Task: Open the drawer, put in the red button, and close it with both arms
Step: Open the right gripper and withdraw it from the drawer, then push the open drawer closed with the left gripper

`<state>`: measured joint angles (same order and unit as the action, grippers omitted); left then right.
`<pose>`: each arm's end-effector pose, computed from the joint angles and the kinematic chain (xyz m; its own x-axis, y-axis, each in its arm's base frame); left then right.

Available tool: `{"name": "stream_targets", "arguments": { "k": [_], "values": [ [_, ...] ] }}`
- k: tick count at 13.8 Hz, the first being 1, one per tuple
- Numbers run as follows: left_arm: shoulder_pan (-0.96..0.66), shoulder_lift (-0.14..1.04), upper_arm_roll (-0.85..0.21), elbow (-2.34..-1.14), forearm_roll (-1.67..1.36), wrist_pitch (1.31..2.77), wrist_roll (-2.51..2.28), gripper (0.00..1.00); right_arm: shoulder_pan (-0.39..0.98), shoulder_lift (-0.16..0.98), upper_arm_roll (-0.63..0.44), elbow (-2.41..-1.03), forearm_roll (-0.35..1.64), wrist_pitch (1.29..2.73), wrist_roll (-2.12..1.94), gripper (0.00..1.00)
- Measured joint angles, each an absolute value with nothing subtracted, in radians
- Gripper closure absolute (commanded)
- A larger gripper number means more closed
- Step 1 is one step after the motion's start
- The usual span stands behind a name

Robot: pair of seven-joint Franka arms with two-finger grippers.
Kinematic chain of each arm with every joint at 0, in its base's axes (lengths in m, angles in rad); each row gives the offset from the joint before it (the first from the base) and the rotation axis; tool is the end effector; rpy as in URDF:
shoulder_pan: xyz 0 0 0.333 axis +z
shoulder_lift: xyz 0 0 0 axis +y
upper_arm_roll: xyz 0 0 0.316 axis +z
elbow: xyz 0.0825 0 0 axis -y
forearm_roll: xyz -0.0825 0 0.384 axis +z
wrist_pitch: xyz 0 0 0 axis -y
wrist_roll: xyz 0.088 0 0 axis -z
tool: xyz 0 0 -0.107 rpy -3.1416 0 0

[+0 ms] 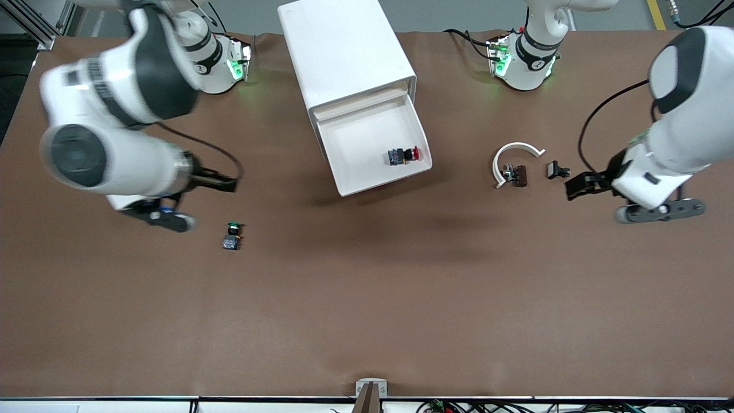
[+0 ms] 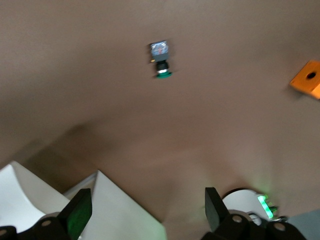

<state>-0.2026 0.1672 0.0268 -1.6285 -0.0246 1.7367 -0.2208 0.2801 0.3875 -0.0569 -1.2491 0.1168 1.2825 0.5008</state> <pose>0.5983 -0.1096 0.5137 0.9969 0.0492 -0.0618 0.0497 -0.9987 0.0061 0.6093 0.1604 0.5215 0.9010 -0.2589 -0.3481 -0.2457 -0.9658 0.0823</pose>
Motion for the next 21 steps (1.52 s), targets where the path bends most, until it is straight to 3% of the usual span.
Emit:
{"name": "stream_targets", "arguments": {
  "k": [3,8,14,21],
  "values": [
    [-0.234,0.249,-0.041,-1.618,-0.025,1.814,-0.225,0.00,0.157,0.372,-0.057,-1.250,0.058,1.245,0.246,0.00],
    [-0.356,0.398,-0.051,-1.605,-0.025,2.005,-0.235,0.00,0.050,0.358,-0.057,-1.249,-0.029,1.221,-0.015,0.00],
    [-0.483,0.509,-0.053,-1.598,-0.118,2.098,-0.394,0.00,0.024,0.333,-0.053,-1.249,-0.083,1.183,-0.091,0.00],
    [-0.616,0.586,-0.055,-1.599,-0.153,2.090,-0.625,0.00,-0.003,0.281,-0.056,-1.235,-0.088,1.171,-0.092,0.00]
  ]
}}
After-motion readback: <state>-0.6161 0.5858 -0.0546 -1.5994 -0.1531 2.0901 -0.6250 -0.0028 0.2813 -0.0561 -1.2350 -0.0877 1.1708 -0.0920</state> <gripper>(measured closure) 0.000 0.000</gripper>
